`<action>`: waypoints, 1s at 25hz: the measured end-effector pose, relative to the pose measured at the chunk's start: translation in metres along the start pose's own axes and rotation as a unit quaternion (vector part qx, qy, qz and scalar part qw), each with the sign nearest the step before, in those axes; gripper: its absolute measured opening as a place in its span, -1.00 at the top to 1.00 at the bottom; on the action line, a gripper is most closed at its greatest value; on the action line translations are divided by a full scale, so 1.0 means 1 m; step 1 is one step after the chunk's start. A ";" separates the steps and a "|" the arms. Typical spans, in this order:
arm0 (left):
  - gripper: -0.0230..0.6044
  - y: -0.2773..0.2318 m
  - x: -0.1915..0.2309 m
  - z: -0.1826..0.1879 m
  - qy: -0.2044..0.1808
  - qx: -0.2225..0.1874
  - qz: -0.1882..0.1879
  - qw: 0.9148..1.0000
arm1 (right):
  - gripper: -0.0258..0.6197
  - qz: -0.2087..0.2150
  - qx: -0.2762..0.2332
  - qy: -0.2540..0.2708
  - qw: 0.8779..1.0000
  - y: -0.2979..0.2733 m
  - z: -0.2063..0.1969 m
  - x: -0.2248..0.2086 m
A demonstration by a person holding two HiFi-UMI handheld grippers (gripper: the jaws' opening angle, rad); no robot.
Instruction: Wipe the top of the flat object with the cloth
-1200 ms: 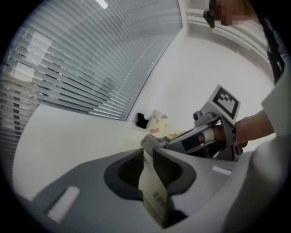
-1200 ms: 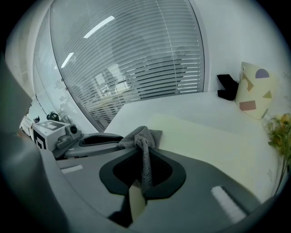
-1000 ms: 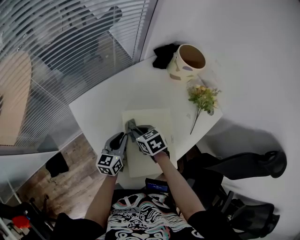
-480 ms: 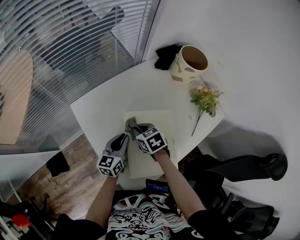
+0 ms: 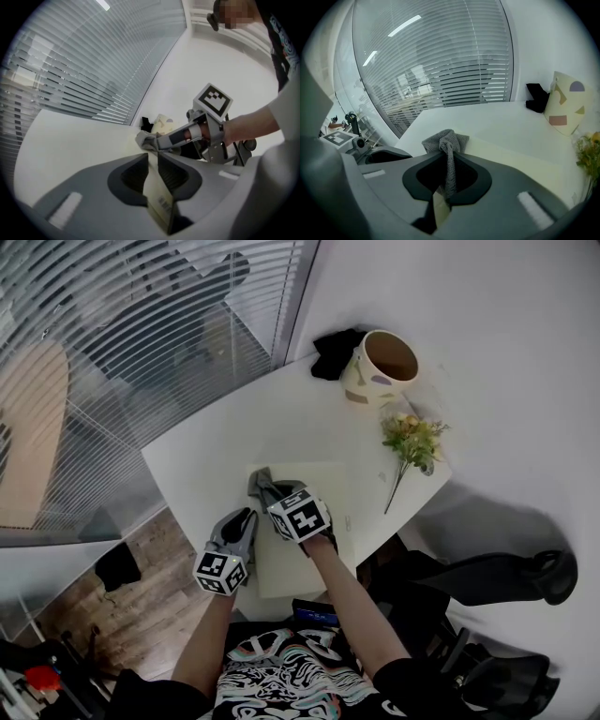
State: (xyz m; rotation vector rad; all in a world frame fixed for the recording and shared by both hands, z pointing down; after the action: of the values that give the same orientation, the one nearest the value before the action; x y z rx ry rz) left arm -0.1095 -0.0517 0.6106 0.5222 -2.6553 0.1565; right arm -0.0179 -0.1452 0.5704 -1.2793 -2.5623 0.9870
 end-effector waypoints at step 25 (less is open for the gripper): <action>0.57 0.001 0.000 0.000 -0.011 -0.005 0.006 1.000 | 0.87 -0.026 -0.007 -0.019 0.999 0.012 -0.001 -0.031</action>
State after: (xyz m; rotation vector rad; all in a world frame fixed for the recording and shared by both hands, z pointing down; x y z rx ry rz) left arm -0.1098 -0.0509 0.6107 0.5074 -2.6792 0.1411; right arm 0.0103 -0.1631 0.5697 -1.2028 -2.6215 0.9936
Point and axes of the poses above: the fingertips, and each gripper's own axes: y backward along the fingers, x to its left, z out of its top, the point moved 6 cm from there along y, backward along the fingers, and after that the axes turned 13 degrees about -x, right-handed, at the moved point
